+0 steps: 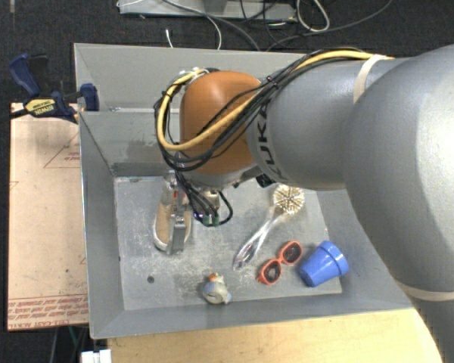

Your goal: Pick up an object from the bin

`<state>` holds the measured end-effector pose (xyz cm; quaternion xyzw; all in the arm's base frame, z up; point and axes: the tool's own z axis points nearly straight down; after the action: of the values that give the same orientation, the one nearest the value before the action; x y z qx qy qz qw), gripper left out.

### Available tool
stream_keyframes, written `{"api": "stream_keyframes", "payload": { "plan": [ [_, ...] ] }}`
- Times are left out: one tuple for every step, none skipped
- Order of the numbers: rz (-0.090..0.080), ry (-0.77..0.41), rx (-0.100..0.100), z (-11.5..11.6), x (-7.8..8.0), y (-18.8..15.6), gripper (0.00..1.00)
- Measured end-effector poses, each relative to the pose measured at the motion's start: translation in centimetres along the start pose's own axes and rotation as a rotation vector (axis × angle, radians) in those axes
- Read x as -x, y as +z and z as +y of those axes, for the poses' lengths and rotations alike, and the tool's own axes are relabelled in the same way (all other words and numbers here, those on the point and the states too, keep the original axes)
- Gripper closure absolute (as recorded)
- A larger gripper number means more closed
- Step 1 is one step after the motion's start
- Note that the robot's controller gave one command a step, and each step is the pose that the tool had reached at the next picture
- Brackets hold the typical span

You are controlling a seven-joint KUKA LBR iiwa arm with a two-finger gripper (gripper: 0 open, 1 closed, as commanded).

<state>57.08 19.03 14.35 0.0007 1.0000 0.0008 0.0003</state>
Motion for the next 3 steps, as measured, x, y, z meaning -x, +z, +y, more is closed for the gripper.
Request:
{"api": "stream_keyframes", "payload": {
  "plan": [
    [0.000,0.000,0.000,0.0,0.0,0.0,0.00],
    [-0.001,0.018,0.001,-0.7,0.3,0.5,0.00],
    [-0.003,0.016,0.002,-0.8,1.0,1.3,0.00]
  ]
}}
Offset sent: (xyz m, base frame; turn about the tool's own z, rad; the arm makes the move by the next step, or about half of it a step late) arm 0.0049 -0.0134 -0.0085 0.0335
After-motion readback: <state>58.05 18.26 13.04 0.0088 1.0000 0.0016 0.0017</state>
